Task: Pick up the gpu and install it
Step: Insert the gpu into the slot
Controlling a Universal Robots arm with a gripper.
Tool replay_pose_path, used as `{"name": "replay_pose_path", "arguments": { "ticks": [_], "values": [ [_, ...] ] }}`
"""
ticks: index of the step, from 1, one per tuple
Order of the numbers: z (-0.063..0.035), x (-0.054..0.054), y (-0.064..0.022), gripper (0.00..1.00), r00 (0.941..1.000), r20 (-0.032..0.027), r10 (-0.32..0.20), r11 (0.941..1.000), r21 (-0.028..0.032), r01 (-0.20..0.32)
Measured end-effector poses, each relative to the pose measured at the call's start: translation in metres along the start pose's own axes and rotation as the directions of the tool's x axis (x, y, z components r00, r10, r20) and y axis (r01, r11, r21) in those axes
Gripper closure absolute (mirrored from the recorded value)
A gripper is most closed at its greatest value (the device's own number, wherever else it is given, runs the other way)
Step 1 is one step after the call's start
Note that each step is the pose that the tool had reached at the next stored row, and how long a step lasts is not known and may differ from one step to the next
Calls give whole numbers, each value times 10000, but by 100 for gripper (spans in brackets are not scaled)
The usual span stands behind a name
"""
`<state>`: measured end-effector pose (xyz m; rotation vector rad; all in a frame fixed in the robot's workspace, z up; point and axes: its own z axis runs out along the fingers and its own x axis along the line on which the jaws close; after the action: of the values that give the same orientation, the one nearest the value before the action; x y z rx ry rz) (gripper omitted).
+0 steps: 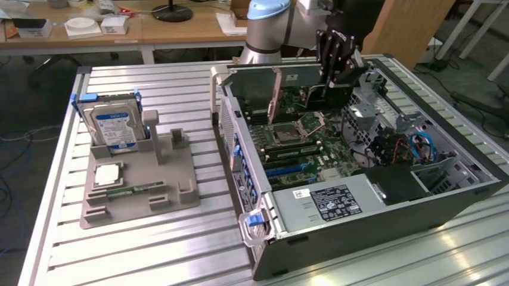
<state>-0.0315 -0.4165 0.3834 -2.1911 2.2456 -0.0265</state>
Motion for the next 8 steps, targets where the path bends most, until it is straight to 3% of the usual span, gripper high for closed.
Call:
{"name": "replay_pose_path", "arguments": {
  "ticks": [8],
  "values": [
    [142, 10, 6, 74, 10000, -15, 0, 10000, -4, 0]
  ]
}}
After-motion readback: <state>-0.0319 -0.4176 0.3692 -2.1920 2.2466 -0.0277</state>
